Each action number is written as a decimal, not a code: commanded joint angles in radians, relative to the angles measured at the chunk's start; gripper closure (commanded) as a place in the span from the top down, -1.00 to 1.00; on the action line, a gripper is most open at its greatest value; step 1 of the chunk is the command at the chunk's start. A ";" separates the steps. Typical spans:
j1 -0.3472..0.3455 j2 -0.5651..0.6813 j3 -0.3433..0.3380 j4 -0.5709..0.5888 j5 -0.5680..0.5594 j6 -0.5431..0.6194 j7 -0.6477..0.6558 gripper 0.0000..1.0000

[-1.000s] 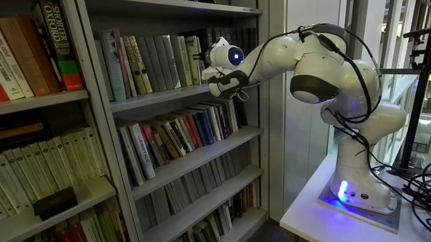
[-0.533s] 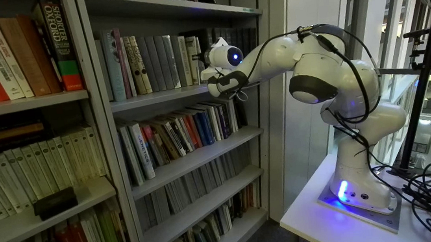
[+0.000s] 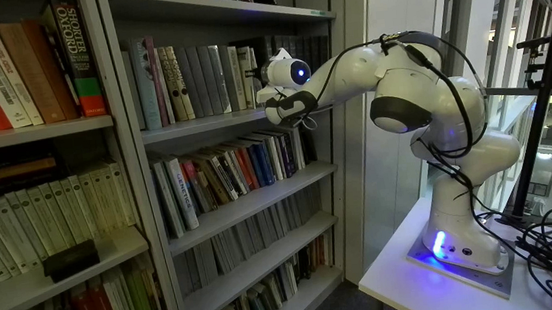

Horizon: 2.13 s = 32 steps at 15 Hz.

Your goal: Move the thin white book to the right

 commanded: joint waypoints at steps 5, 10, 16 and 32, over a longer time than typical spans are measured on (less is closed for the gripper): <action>-0.039 0.017 0.013 0.045 0.001 0.017 -0.004 -0.96; -0.039 0.016 0.013 0.045 0.002 0.017 -0.005 -0.96; -0.040 0.014 0.012 0.044 0.002 0.017 -0.006 -0.96; 0.198 -0.020 -0.125 -0.143 0.044 0.016 -0.015 1.00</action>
